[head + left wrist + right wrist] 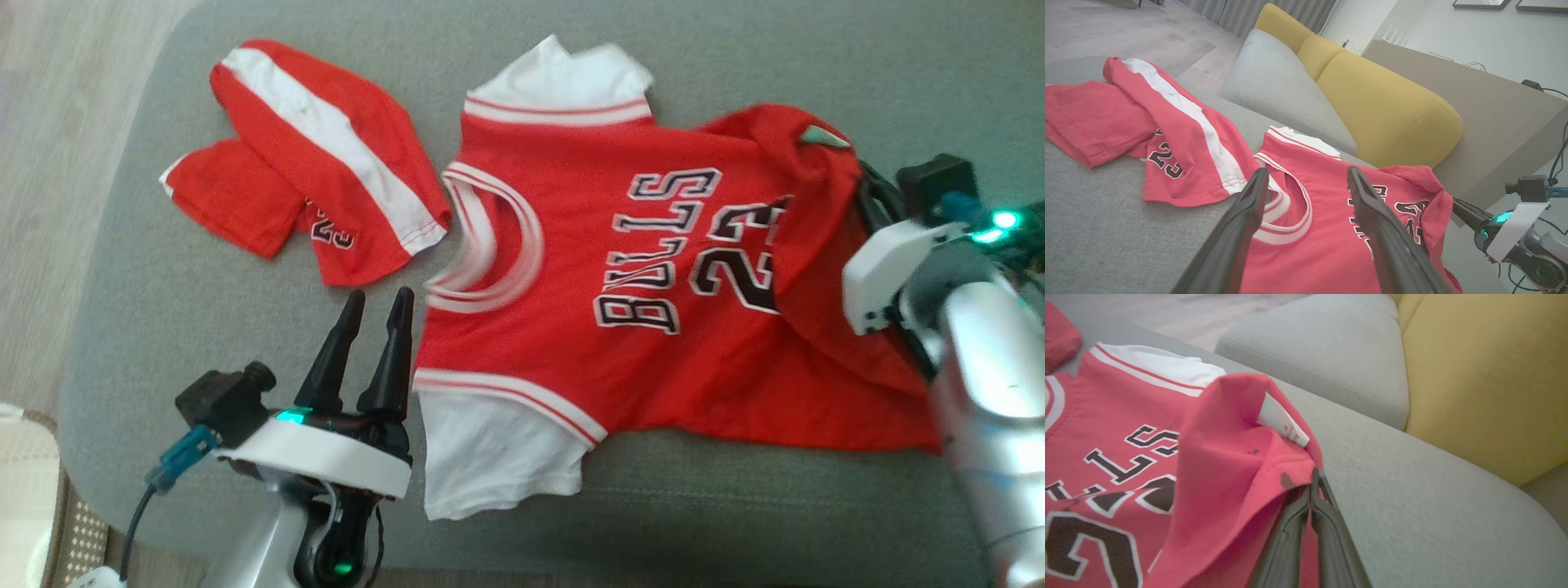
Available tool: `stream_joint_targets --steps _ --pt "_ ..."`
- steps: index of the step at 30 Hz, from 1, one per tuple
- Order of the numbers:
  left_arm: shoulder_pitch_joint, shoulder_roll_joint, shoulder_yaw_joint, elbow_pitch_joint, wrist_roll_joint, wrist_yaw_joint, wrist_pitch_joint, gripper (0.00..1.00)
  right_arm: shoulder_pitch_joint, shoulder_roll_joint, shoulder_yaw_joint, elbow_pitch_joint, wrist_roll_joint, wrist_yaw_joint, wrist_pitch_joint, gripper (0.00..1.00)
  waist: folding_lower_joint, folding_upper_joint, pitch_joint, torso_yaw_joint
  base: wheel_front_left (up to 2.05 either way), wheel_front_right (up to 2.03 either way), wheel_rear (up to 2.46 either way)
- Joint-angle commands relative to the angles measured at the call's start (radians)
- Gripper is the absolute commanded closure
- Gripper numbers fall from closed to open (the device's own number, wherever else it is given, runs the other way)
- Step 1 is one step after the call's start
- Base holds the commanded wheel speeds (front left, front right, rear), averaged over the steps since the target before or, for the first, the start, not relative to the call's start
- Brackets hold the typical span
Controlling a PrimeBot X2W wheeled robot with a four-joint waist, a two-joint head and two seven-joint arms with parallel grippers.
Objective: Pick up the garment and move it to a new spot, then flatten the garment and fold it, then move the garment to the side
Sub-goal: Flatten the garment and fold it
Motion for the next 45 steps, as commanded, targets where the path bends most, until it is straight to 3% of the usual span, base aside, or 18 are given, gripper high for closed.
stream_joint_targets --steps 1,3,6,9,10,15,16,17,18,27,32,37,45 --pt "-0.016 0.004 0.043 -0.026 0.008 -0.006 -0.012 0.0 -0.004 -0.033 0.011 -0.033 0.037 0.0 0.066 1.0 0.0 -0.0001 -0.021 -0.013 0.0 0.0 0.0" --pt "-0.014 0.003 0.042 -0.026 0.008 -0.006 -0.012 0.0 -0.004 -0.044 0.016 -0.027 0.065 0.0 0.11 1.0 0.0 -0.0001 -0.026 -0.013 0.0 0.0 0.0" --pt "-0.008 0.0 0.041 -0.028 0.008 -0.006 -0.012 0.0 -0.005 -0.081 0.092 -0.016 0.169 0.0 0.267 1.0 0.0 -0.0001 -0.033 -0.012 0.0 0.0 0.0" --pt "-0.005 -0.004 0.041 -0.032 0.006 -0.006 -0.012 0.0 -0.013 -0.143 0.182 -0.05 0.31 0.0 0.405 1.0 0.0 -0.0001 -0.032 -0.009 0.0 0.0 0.0" --pt "-0.005 -0.006 0.04 -0.034 0.005 -0.006 -0.012 0.0 -0.023 -0.19 0.215 -0.098 0.403 0.0 0.46 1.0 0.0 -0.0001 -0.029 -0.007 0.0 0.0 0.0" --pt "-0.007 -0.012 0.038 -0.038 0.003 -0.006 -0.012 0.0 -0.045 -0.277 0.221 -0.195 0.518 0.0 0.507 1.0 0.0 -0.0001 -0.02 -0.002 0.0 0.0 0.0" --pt "-0.008 -0.012 0.038 -0.038 0.002 -0.006 -0.012 0.0 -0.048 -0.285 0.212 -0.204 0.522 0.0 0.503 0.87 0.0 -0.0001 -0.018 -0.001 0.0 0.0 0.0" --pt "-0.009 -0.013 0.038 -0.038 0.002 -0.006 -0.012 0.0 -0.052 -0.29 0.197 -0.208 0.52 0.0 0.493 0.33 0.0 -0.0001 -0.016 0.0 0.0 0.0 0.0" --pt "-0.01 -0.014 0.039 -0.038 0.001 -0.006 -0.012 0.0 -0.06 -0.292 0.169 -0.206 0.509 0.0 0.472 0.0 0.0 -0.0001 -0.014 0.0 0.0 0.0 0.0" --pt "-0.02 -0.017 0.042 -0.038 0.001 -0.006 -0.012 0.0 -0.078 -0.21 -0.009 -0.186 0.241 0.0 0.3 0.0 0.0 -0.0001 -0.002 -0.003 0.0 0.0 0.0" --pt "-0.02 -0.016 0.043 -0.035 0.006 -0.006 -0.012 0.0 -0.044 -0.139 -0.073 -0.226 0.122 0.0 0.268 0.0 0.0 -0.0001 -0.002 -0.022 0.0 0.0 0.0" --pt "-0.023 -0.016 0.05 -0.038 0.008 -0.006 -0.012 0.0 0.025 -0.063 -0.141 -0.304 0.078 0.0 0.235 0.0 0.0 -0.0001 -0.011 -0.044 0.0 0.0 0.0" --pt "-0.004 -0.018 0.064 -0.046 0.018 -0.006 -0.012 0.0 0.248 0.107 -0.151 -0.469 0.149 0.0 0.16 0.0 0.0 -0.0001 -0.025 -0.079 0.0 0.0 0.0"
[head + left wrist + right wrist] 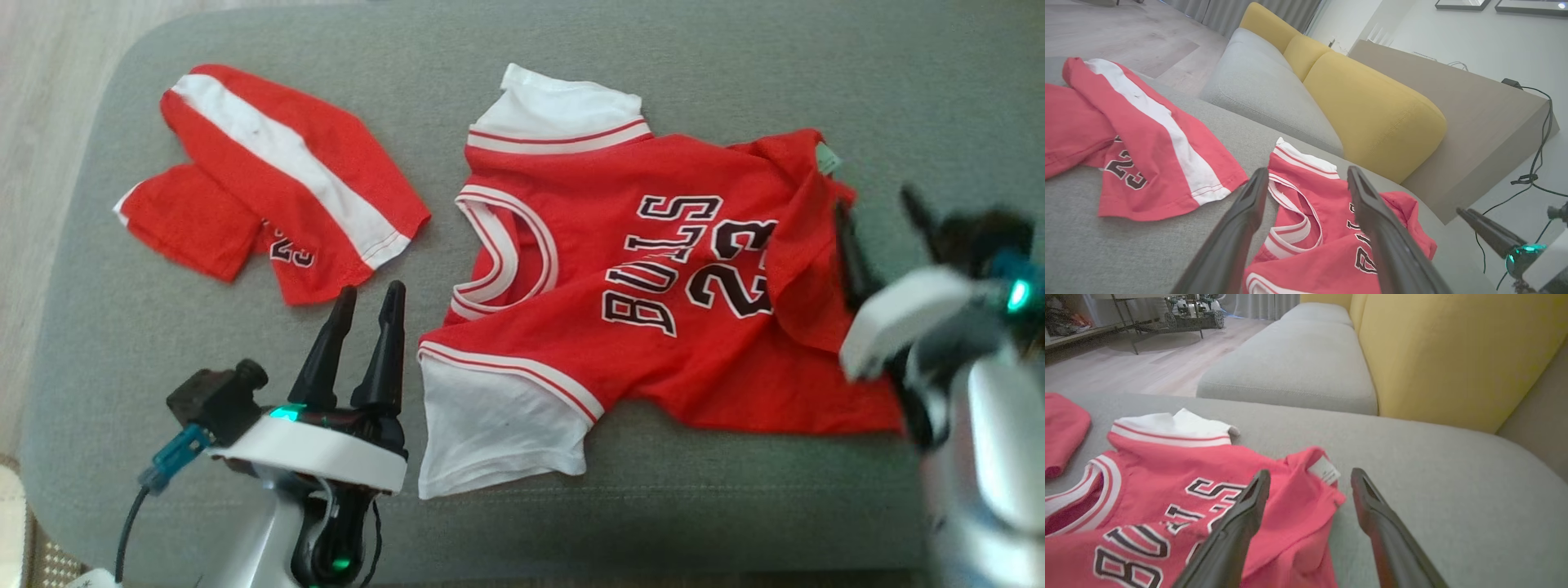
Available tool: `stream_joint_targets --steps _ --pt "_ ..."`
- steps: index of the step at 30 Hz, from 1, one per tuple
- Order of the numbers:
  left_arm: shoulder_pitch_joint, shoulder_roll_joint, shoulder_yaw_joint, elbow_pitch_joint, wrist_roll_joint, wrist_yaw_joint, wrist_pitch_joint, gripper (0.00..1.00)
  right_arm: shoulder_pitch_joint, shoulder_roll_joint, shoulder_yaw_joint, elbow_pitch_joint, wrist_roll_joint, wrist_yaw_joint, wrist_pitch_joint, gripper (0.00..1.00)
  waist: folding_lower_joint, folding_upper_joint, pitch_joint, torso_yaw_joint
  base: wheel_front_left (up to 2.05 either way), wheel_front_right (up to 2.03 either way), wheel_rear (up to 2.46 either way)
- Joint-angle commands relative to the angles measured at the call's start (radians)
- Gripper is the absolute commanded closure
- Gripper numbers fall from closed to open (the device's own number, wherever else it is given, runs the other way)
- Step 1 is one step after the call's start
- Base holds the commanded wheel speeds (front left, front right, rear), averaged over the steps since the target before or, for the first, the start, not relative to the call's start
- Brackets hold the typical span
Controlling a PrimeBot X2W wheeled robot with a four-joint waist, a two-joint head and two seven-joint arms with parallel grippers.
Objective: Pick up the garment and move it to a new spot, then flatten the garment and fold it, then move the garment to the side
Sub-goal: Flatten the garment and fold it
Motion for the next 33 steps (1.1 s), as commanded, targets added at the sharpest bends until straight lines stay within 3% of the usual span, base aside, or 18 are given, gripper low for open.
stream_joint_targets --steps 1,7,13,21,32,33 --pt "-0.01 0.001 0.035 -0.04 0.009 -0.006 -0.012 0.0 0.004 0.009 0.014 -0.054 0.02 0.0 -0.015 0.0 0.0 0.0 -0.001 -0.006 0.0 0.0 0.0" --pt "-0.014 0.0 0.038 -0.047 0.012 -0.006 -0.012 0.0 0.051 0.034 -0.014 -0.077 0.046 0.0 -0.014 0.0 0.0 0.0 0.006 -0.014 0.0 0.0 0.0" --pt "-0.025 0.003 0.025 -0.049 0.016 -0.006 -0.012 0.0 -0.004 0.048 -0.102 -0.039 0.11 0.0 0.001 0.0 0.0 0.0 0.033 -0.006 0.0 0.0 0.0" --pt "-0.054 0.012 0.0 -0.045 0.009 -0.006 -0.012 0.0 -0.164 0.051 -0.257 0.17 0.249 0.0 0.017 0.0 0.0 0.0 0.096 0.043 0.0 0.0 0.0" --pt "-0.082 0.024 -0.013 -0.037 -0.001 -0.006 -0.012 0.0 -0.322 0.051 -0.302 0.407 0.287 0.0 -0.027 0.0 0.0 0.0 0.147 0.09 0.0 0.0 0.0" --pt "-0.082 0.024 -0.013 -0.036 -0.002 -0.006 -0.012 0.0 -0.328 0.051 -0.302 0.42 0.286 0.0 -0.033 0.04 0.0 0.0 0.147 0.091 0.0 0.0 0.0"
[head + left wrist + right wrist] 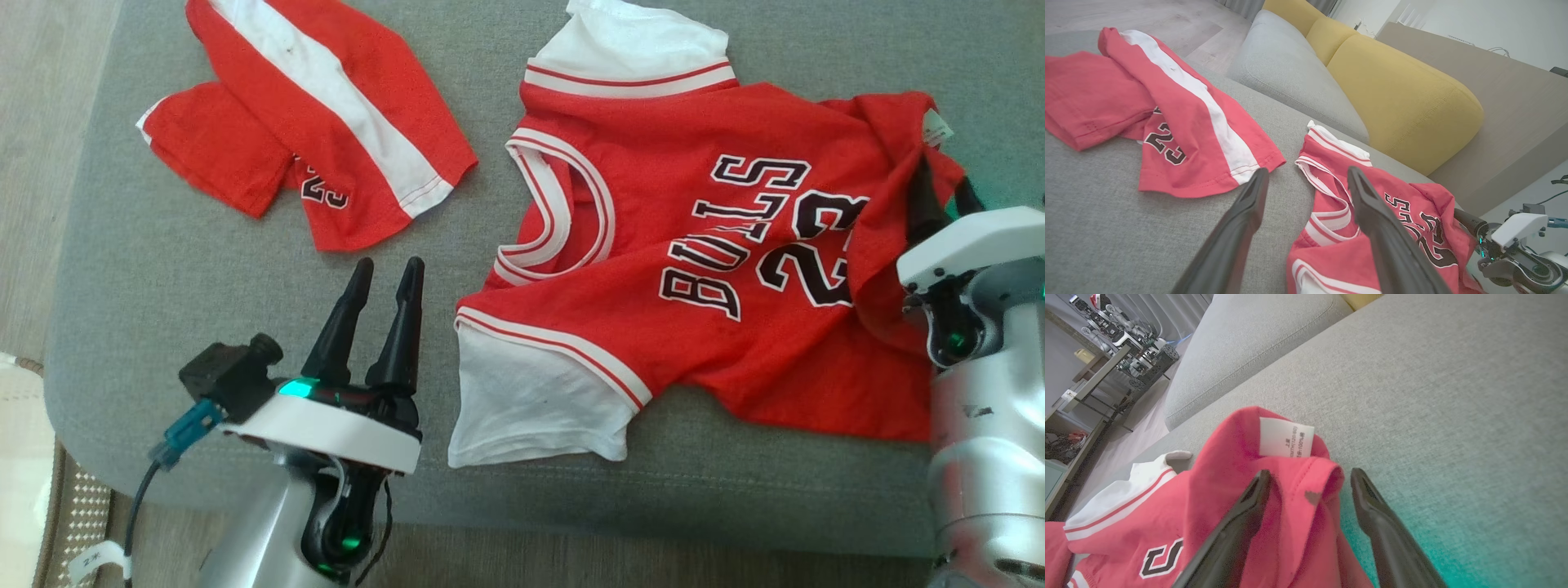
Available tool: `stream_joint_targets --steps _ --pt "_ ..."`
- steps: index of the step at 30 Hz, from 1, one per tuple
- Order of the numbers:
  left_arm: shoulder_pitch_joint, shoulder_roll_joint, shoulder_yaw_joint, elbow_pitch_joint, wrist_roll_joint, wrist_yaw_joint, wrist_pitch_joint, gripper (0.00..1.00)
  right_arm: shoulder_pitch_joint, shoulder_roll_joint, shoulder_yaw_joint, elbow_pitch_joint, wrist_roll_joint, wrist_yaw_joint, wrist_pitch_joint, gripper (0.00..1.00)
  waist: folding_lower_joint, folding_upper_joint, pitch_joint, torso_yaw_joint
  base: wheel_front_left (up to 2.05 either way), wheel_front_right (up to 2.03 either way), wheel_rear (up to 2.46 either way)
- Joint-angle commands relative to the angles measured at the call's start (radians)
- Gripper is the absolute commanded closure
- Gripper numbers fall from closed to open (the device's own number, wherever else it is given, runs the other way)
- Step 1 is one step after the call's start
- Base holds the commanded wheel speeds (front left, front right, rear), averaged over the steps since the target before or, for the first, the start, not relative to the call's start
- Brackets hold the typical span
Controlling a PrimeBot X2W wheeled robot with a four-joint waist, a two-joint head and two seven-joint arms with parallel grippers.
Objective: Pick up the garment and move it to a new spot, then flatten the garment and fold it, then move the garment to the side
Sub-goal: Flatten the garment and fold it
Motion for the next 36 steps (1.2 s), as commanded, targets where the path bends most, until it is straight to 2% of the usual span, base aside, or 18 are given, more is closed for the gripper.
stream_joint_targets --steps 1,2,3,13,22,29,36 --pt "-0.032 0.017 0.024 -0.029 -0.009 -0.006 -0.012 0.0 -0.039 0.007 0.017 -0.013 0.004 0.0 -0.017 0.18 0.0 0.0 0.0 0.0 0.0 0.0 0.0" --pt "-0.033 0.018 0.025 -0.027 -0.009 -0.006 -0.012 0.0 -0.044 0.007 0.018 -0.001 0.004 0.0 -0.023 0.55 0.0 0.0 0.0 -0.001 0.0 0.0 0.0" --pt "-0.033 0.018 0.026 -0.026 -0.009 -0.006 -0.012 0.0 -0.048 0.007 0.02 0.008 0.006 0.0 -0.03 1.0 0.0 0.0 -0.001 -0.002 0.0 0.0 0.0" --pt "-0.029 0.018 0.026 -0.013 -0.006 -0.006 -0.012 0.0 -0.046 0.007 0.059 0.012 -0.059 0.0 -0.108 1.0 0.0 0.0 -0.022 -0.028 0.0 0.0 0.0" --pt "-0.012 0.013 0.029 -0.003 -0.007 -0.006 -0.012 0.0 -0.015 -0.003 0.077 -0.108 -0.176 0.0 -0.12 1.0 0.0 0.0 -0.076 -0.055 0.0 0.0 0.0" --pt "0.013 0.003 0.037 -0.005 -0.012 -0.006 -0.012 0.0 -0.003 -0.057 0.118 -0.272 -0.331 0.0 -0.023 1.0 0.0 0.0 -0.116 -0.064 0.0 0.0 0.0" --pt "0.001 -0.004 0.023 -0.015 -0.019 -0.006 -0.012 0.0 -0.066 -0.162 0.137 -0.285 -0.396 0.0 0.097 1.0 0.0 0.0 -0.073 -0.024 0.0 0.0 0.0"
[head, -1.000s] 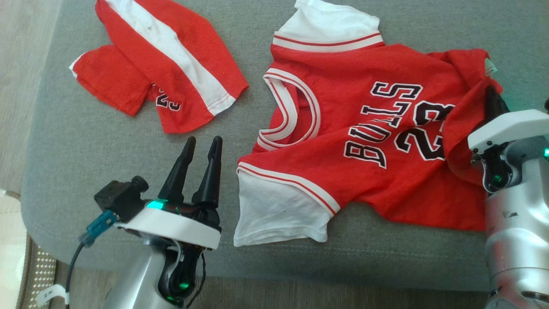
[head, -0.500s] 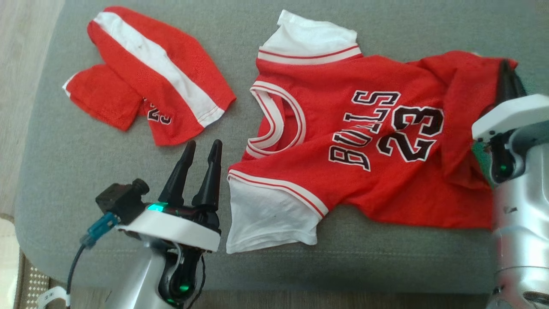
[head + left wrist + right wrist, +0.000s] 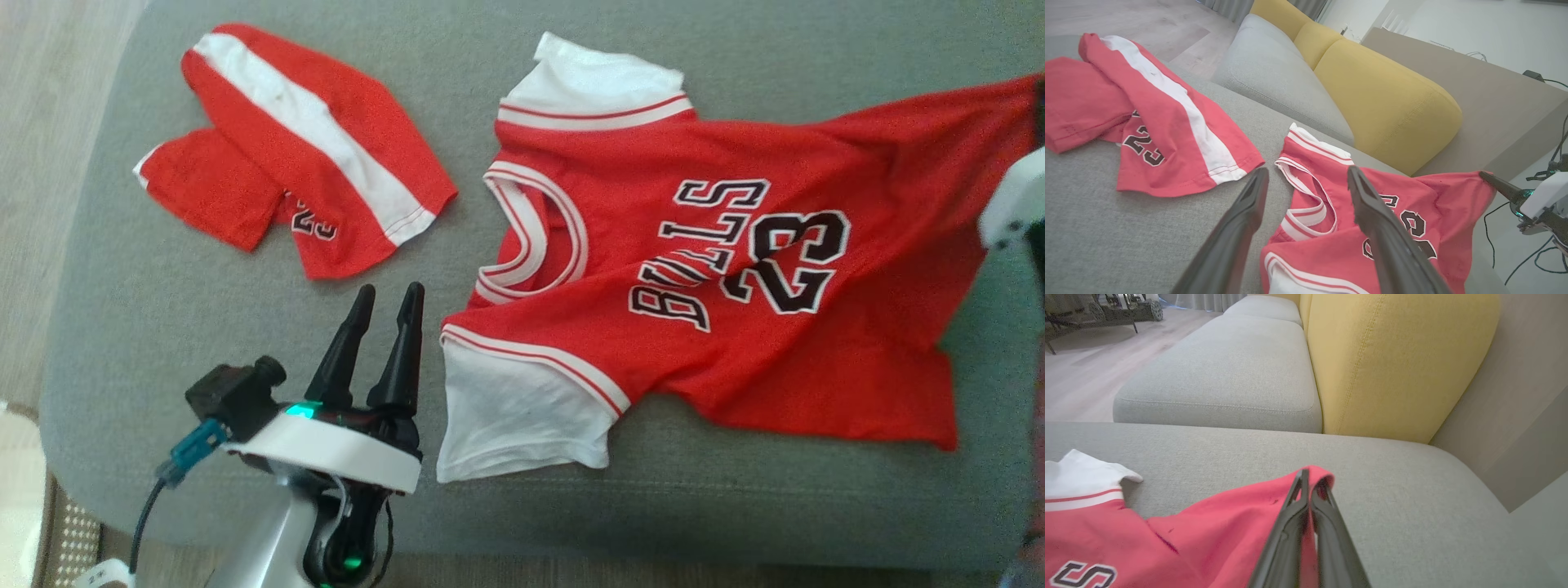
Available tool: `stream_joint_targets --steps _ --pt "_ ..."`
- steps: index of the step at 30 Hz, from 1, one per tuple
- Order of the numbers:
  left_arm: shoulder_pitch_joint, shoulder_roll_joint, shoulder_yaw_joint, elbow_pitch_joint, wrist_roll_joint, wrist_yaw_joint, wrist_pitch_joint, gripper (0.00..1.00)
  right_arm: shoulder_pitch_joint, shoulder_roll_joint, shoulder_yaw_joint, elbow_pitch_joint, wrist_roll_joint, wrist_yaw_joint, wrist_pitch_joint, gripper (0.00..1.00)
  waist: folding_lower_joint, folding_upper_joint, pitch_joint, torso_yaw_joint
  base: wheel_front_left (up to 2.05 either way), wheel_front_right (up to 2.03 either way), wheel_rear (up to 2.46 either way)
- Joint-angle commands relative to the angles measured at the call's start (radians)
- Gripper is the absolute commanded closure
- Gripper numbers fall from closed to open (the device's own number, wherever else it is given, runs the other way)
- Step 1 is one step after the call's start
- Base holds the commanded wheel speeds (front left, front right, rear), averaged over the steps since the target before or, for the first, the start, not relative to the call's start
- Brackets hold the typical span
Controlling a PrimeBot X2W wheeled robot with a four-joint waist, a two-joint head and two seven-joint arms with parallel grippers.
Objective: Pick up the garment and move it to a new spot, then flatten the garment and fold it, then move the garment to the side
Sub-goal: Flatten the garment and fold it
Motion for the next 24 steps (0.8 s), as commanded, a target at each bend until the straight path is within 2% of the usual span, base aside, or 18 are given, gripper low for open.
stream_joint_targets --steps 1,9,15,16,17,18,24 --pt "-0.04 0.002 0.021 -0.035 -0.01 -0.006 -0.012 0.0 -0.088 -0.044 0.027 -0.03 -0.012 0.0 0.015 1.0 0.0 0.0 0.03 0.026 0.0 0.0 0.0" --pt "-0.081 0.001 -0.001 -0.037 -0.021 -0.006 -0.012 0.0 -0.282 -0.206 0.06 0.039 -0.088 0.0 0.045 1.0 0.0 0.0 0.126 0.087 0.0 0.0 0.0" --pt "-0.119 -0.002 -0.015 -0.042 -0.036 -0.006 -0.012 0.0 -0.426 -0.269 0.048 0.112 -0.163 0.0 0.044 1.0 0.0 0.0 0.2 0.12 0.0 0.0 0.0" --pt "-0.126 -0.002 -0.019 -0.042 -0.037 -0.006 -0.012 0.0 -0.445 -0.276 0.038 0.126 -0.18 0.0 0.042 0.89 0.0 0.0 0.209 0.124 0.0 0.0 0.0" --pt "-0.131 -0.002 -0.021 -0.041 -0.038 -0.006 -0.012 0.0 -0.456 -0.275 0.027 0.132 -0.203 0.0 0.042 0.29 0.0 0.0 0.216 0.127 0.0 0.0 0.0" --pt "-0.135 -0.003 -0.024 -0.041 -0.039 -0.006 -0.012 0.0 -0.465 -0.272 0.013 0.14 -0.222 0.0 0.044 0.0 0.0 0.0 0.221 0.129 0.0 0.0 0.0" --pt "-0.147 -0.004 -0.022 -0.033 -0.042 -0.006 -0.012 0.0 -0.476 -0.236 -0.023 0.185 -0.282 0.0 0.028 0.0 0.0 0.0 0.222 0.125 0.0 0.0 0.0"
